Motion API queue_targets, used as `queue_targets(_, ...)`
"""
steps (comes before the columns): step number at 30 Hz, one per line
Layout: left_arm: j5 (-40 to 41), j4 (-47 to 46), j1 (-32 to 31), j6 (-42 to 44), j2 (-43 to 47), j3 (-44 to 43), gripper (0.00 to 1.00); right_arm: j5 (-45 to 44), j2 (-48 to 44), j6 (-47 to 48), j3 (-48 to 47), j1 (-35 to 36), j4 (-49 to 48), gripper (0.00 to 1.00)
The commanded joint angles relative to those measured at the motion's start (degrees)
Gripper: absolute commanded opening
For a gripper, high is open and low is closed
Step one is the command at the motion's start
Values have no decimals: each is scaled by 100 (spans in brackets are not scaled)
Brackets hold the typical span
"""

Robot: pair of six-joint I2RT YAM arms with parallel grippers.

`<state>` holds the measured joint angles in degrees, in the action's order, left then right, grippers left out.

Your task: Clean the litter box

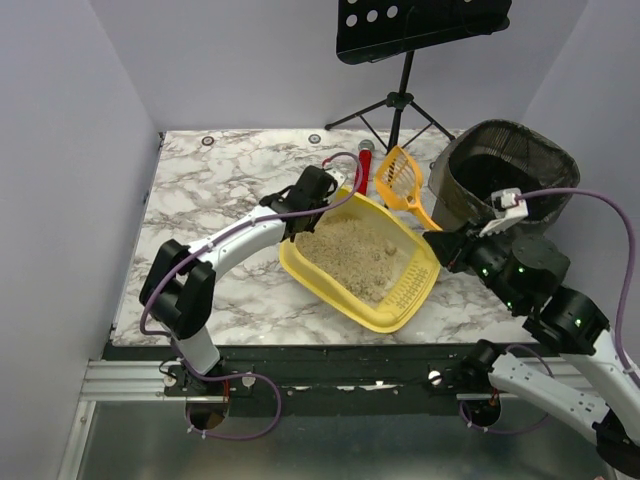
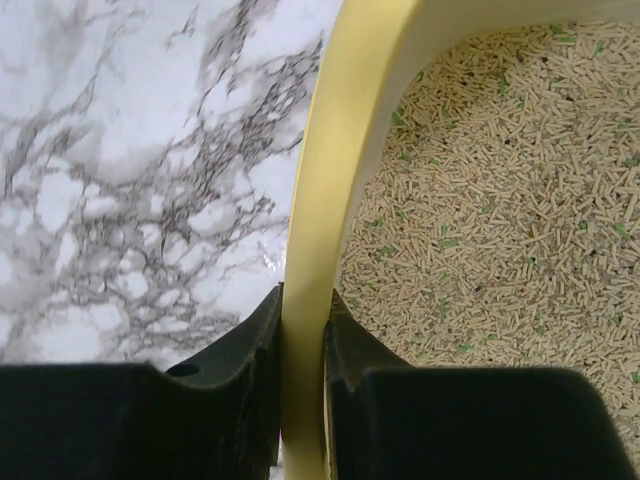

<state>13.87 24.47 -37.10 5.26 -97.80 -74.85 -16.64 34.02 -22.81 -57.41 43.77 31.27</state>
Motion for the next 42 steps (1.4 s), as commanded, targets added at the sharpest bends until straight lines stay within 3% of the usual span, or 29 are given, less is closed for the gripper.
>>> queue_targets(1,1478,1129,36,-1702,199,558,15,530,499,-698,-366,-9,1185,1)
queue_targets(5,1321,1253,-86,-2335,279,700,15,935,1088,-873,-630,-9,1943,1)
queue_targets(13,1171,920,-183,-2793,893,1174,13,460,2678,-1147,-1720,-9,3437,1)
queue_targets(17,1214,1244,-262,-3450,1061,1095,13,268,3557,-980,-2248,-9,3641,1)
queue_targets(20,1416,1656,-368,-3995,1079,1235,13,-58,3542,-963,-2258,-9,3291,1)
queue_targets(23,1470,1939,-482,-4682,1184,1568,13,195,3252,-535,-2030,-9,2658,1)
queue_targets(26,1469,1842,-596,-4946,1465,1850,13,469,3435,-391,-2343,-9,3120,1)
queue_targets(31,1321,1562,-719,-4894,1816,1965,11,30,4207,-496,-2836,-17,4122,1)
queue_targets(36,1390,1561,-834,-4859,1879,1843,11,-382,4700,-523,-3135,9,4317,1)
queue_targets(42,1373,1455,-904,-4832,1958,1860,11,-1621,5859,-1120,-4032,404,5310,1)
